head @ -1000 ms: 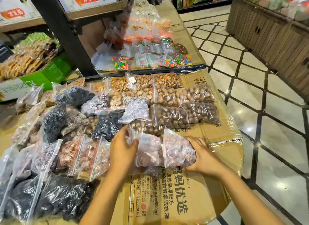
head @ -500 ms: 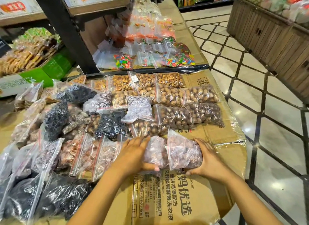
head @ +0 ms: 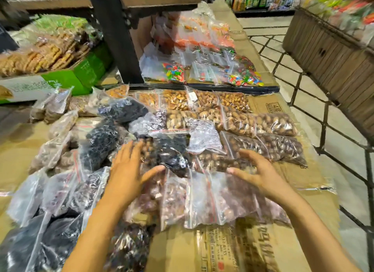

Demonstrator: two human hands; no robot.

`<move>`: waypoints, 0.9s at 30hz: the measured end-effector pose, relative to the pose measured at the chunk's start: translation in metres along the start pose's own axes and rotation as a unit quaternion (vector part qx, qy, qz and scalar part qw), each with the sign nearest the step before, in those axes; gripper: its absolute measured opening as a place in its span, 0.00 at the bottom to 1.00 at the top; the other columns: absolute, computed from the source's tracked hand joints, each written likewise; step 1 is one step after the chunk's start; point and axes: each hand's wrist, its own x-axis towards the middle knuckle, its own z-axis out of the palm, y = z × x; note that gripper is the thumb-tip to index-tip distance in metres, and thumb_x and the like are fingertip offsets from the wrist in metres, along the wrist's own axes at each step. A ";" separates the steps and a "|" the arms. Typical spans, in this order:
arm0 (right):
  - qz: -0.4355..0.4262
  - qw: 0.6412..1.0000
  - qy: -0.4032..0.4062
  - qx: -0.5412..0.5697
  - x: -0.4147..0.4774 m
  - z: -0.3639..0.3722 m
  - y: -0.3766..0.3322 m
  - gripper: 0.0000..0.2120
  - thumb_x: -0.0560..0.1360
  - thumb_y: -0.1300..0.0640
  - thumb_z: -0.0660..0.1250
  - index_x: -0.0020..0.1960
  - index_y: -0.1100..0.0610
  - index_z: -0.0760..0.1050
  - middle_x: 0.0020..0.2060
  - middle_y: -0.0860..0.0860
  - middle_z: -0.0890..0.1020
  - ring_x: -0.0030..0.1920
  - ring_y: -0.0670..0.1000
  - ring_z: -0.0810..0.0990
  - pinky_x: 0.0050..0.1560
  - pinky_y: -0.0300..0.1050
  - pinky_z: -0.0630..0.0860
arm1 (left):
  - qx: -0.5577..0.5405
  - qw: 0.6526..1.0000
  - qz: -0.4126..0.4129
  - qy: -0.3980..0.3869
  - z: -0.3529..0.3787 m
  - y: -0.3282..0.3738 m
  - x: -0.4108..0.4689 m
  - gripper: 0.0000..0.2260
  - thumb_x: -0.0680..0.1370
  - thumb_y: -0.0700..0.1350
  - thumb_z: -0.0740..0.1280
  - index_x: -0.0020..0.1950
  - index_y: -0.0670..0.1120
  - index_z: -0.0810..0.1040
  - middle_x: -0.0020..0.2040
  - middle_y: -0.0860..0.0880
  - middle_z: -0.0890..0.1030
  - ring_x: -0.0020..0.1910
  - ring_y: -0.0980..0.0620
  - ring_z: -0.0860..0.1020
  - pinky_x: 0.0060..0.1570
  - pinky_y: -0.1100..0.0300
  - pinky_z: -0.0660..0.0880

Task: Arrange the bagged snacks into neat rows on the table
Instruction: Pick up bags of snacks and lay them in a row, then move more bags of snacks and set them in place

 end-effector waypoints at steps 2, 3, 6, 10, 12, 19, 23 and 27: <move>0.000 0.998 0.001 -0.065 0.028 0.019 -0.014 0.43 0.64 0.36 0.69 0.73 0.52 0.60 0.70 0.52 0.67 0.69 0.52 0.65 0.68 0.50 0.65 | -0.021 1.000 0.017 -0.012 -0.003 -0.008 0.016 0.47 0.66 0.75 0.52 0.77 0.46 0.54 0.77 0.41 0.54 0.76 0.43 0.52 0.74 0.45 0.52; 0.009 0.996 -0.001 -0.088 0.043 0.028 -0.018 0.44 0.65 0.35 0.69 0.74 0.51 0.58 0.71 0.53 0.66 0.70 0.54 0.64 0.69 0.53 0.65 | -0.030 0.999 0.033 -0.017 -0.004 -0.009 0.026 0.46 0.67 0.74 0.52 0.77 0.47 0.54 0.78 0.43 0.54 0.76 0.44 0.51 0.74 0.46 0.51; 0.052 0.992 0.000 -0.118 0.082 0.051 -0.024 0.42 0.68 0.38 0.69 0.74 0.49 0.54 0.73 0.55 0.63 0.71 0.57 0.63 0.68 0.56 0.66 | -0.050 0.994 0.098 -0.030 -0.008 -0.009 0.061 0.46 0.67 0.76 0.50 0.77 0.48 0.52 0.78 0.45 0.53 0.77 0.47 0.51 0.75 0.48 0.51; 0.094 0.987 0.009 -0.127 0.109 0.067 -0.020 0.41 0.69 0.40 0.69 0.74 0.49 0.52 0.71 0.59 0.67 0.65 0.59 0.71 0.63 0.56 0.72 | -0.044 0.985 0.155 -0.055 -0.002 -0.009 0.117 0.48 0.66 0.74 0.50 0.77 0.46 0.53 0.78 0.44 0.55 0.76 0.46 0.53 0.74 0.48 0.54; 0.109 0.983 0.005 -0.148 0.115 0.070 -0.013 0.43 0.69 0.40 0.70 0.75 0.50 0.51 0.70 0.59 0.68 0.66 0.59 0.70 0.64 0.56 0.71 | -0.038 0.981 0.174 -0.074 0.006 -0.008 0.146 0.46 0.68 0.72 0.53 0.76 0.43 0.54 0.77 0.43 0.58 0.75 0.44 0.57 0.73 0.48 0.57; 0.105 0.982 -0.001 -0.155 0.114 0.066 -0.001 0.51 0.62 0.43 0.76 0.76 0.47 0.50 0.73 0.51 0.63 0.71 0.54 0.61 0.68 0.48 0.63 | 0.069 0.983 0.131 -0.108 0.052 -0.016 0.232 0.31 0.78 0.56 0.62 0.72 0.37 0.60 0.67 0.37 0.70 0.65 0.38 0.69 0.61 0.48 0.69; 0.091 0.978 0.065 -0.177 0.116 0.074 0.012 0.41 0.67 0.47 0.73 0.74 0.45 0.56 0.70 0.55 0.68 0.70 0.59 0.65 0.68 0.60 0.65 | 0.082 0.988 0.100 -0.088 0.064 -0.016 0.248 0.28 0.76 0.56 0.66 0.65 0.36 0.68 0.59 0.37 0.75 0.56 0.38 0.74 0.55 0.48 0.72; 0.042 0.977 0.154 -0.144 0.119 0.078 0.014 0.24 0.70 0.56 0.72 0.65 0.57 0.74 0.61 0.57 0.76 0.58 0.55 0.77 0.62 0.56 0.74 | 0.044 0.991 0.100 -0.081 0.062 -0.017 0.251 0.27 0.76 0.54 0.67 0.65 0.37 0.67 0.55 0.39 0.75 0.52 0.39 0.75 0.48 0.49 0.73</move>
